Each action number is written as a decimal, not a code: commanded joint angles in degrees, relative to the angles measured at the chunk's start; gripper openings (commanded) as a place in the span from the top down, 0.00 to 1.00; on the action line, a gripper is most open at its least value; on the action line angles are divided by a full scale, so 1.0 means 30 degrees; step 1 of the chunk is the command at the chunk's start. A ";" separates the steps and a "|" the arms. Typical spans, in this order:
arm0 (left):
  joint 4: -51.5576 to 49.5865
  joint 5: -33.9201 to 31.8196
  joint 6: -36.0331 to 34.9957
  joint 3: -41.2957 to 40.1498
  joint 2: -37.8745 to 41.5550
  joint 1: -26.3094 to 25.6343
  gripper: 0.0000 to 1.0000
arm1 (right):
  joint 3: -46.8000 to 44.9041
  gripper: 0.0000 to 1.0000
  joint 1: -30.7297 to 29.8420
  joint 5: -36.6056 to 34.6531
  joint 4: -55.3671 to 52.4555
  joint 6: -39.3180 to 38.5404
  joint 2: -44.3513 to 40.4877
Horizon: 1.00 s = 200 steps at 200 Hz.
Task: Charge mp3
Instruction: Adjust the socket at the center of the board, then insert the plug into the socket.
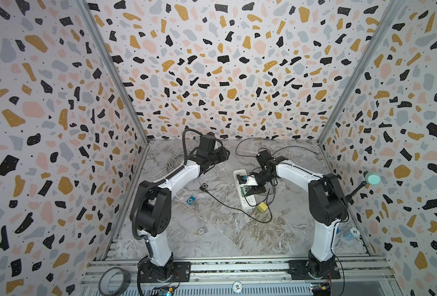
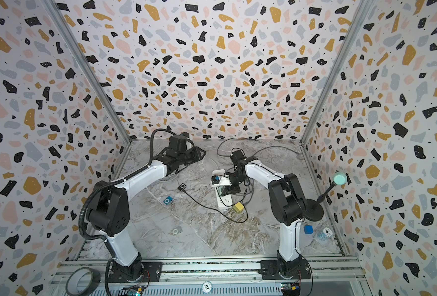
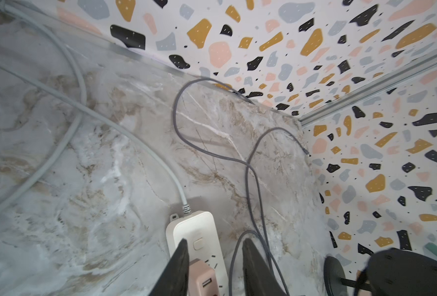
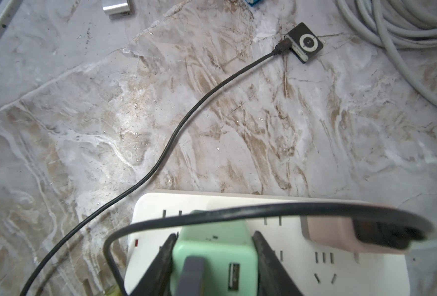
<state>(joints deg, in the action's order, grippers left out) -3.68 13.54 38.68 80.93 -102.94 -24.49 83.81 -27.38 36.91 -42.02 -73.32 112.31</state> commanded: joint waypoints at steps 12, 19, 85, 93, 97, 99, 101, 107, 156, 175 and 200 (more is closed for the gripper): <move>0.0349 0.0606 0.0011 -0.1551 0.1088 0.0046 0.63 | -0.0333 1.00 -0.0111 -0.2019 -0.1797 0.0317 0.1384; 0.0434 0.0612 -0.0043 -0.1971 0.1229 0.0048 0.63 | -0.0201 1.00 -0.0074 -0.1993 -0.1756 0.0379 0.1456; 0.1408 0.1120 0.0001 -0.4868 0.2183 0.0030 0.65 | 0.0818 1.00 0.0014 -0.2148 -0.1180 0.0766 0.1119; 0.1325 0.1119 -0.0052 -0.4958 0.2201 0.0023 0.65 | 0.0814 1.00 0.0014 -0.2216 -0.1145 0.0734 0.1132; 0.1316 0.1123 -0.0076 -0.4994 0.2224 0.0032 0.65 | 0.0826 1.00 0.0018 -0.2263 -0.1162 0.0738 0.1179; 0.1286 0.1114 -0.0086 -0.5000 0.2230 0.0037 0.64 | 0.0853 1.00 0.0015 -0.2278 -0.1175 0.0716 0.1199; 0.1264 0.1127 -0.0103 -0.5024 0.2231 0.0045 0.65 | 0.0845 1.00 0.0014 -0.2303 -0.1171 0.0682 0.1226; 0.1257 0.1138 -0.0114 -0.5052 0.2257 0.0033 0.65 | 0.0884 1.00 0.0014 -0.2313 -0.1224 0.0633 0.1306; 0.1001 0.0892 -0.0294 -0.5207 0.2596 0.0041 0.65 | 0.0619 1.00 0.0007 -0.2458 -0.0878 0.0299 0.1610; 0.0964 0.0747 -0.0325 -0.5224 0.2728 0.0048 0.66 | 0.0671 1.00 -0.0065 -0.2299 -0.0566 0.0438 0.1739; 0.0849 0.0683 -0.0382 -0.5275 0.2973 0.0023 0.65 | 0.0758 1.00 -0.0117 -0.2253 -0.0600 0.0504 0.1937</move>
<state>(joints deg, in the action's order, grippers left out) -2.07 15.97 38.50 65.67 -95.88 -24.49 86.85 -27.44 35.57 -42.57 -71.81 114.83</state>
